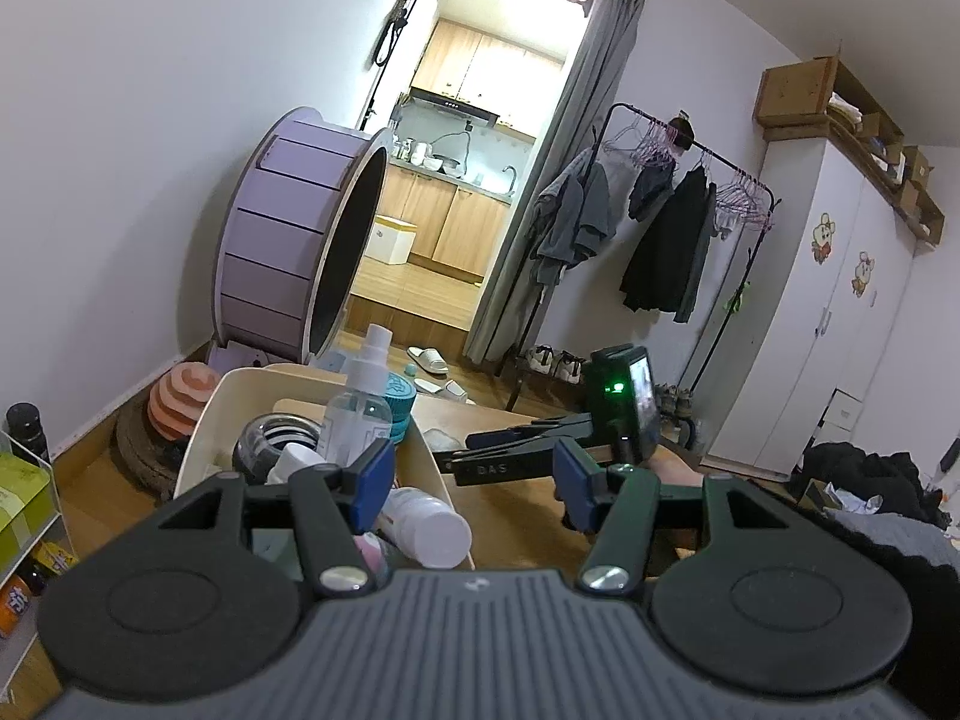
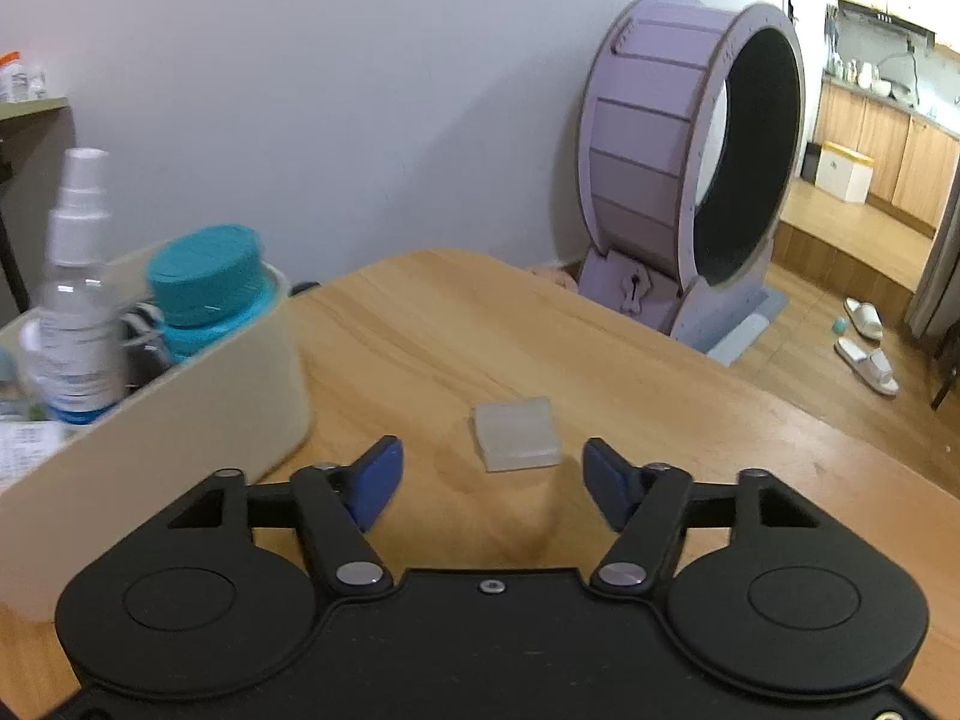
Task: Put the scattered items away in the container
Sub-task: 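Grasp the clear square piece on the table with the right gripper, then carry the clear square piece into the cream basket and release it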
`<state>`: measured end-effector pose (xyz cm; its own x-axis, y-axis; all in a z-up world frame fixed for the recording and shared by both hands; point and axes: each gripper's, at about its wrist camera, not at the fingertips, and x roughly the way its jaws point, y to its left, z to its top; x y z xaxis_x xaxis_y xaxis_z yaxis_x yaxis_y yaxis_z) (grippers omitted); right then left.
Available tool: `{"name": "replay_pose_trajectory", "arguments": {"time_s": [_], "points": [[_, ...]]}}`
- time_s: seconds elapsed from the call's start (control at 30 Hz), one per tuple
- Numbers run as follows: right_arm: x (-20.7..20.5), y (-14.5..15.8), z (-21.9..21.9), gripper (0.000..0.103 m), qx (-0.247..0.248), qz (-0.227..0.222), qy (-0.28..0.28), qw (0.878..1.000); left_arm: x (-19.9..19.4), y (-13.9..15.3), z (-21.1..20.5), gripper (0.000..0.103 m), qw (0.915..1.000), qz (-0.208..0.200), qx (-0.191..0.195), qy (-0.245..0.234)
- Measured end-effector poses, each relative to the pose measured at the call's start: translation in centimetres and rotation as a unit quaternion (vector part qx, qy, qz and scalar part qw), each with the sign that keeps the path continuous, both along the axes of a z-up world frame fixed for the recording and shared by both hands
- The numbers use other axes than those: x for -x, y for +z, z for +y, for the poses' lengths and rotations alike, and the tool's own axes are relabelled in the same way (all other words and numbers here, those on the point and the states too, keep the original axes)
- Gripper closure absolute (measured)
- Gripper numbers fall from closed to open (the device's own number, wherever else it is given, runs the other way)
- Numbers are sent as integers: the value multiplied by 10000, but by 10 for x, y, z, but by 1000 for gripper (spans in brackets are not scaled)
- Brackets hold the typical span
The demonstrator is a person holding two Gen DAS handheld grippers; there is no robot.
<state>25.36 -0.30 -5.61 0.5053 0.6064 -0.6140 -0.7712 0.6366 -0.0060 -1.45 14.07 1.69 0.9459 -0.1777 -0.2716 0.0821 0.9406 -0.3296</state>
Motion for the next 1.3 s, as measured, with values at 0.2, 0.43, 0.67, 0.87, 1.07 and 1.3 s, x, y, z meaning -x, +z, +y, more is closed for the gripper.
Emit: {"name": "replay_pose_trajectory", "arguments": {"time_s": [0.2,0.43,0.67,0.87,1.07,1.3], "points": [[-6,-4,2,48,-92,-29,-97,9999,1,-1,-2,46,10000,5,-54,-10],[5,5,-8,79,-81,-68,44,9999,4,1,2,46,10000,-42,35,38],[21,33,-26,89,-277,-173,46,9995,7,2,5,46,9999,-50,73,96],[37,57,-42,89,-629,-245,32,9977,10,4,8,46,9999,-97,57,109],[76,94,-54,89,-1117,-380,402,9922,18,7,16,46,9997,-151,96,181],[125,101,-28,89,-1314,-219,1130,9846,30,9,24,46,9993,-211,114,291]]}}
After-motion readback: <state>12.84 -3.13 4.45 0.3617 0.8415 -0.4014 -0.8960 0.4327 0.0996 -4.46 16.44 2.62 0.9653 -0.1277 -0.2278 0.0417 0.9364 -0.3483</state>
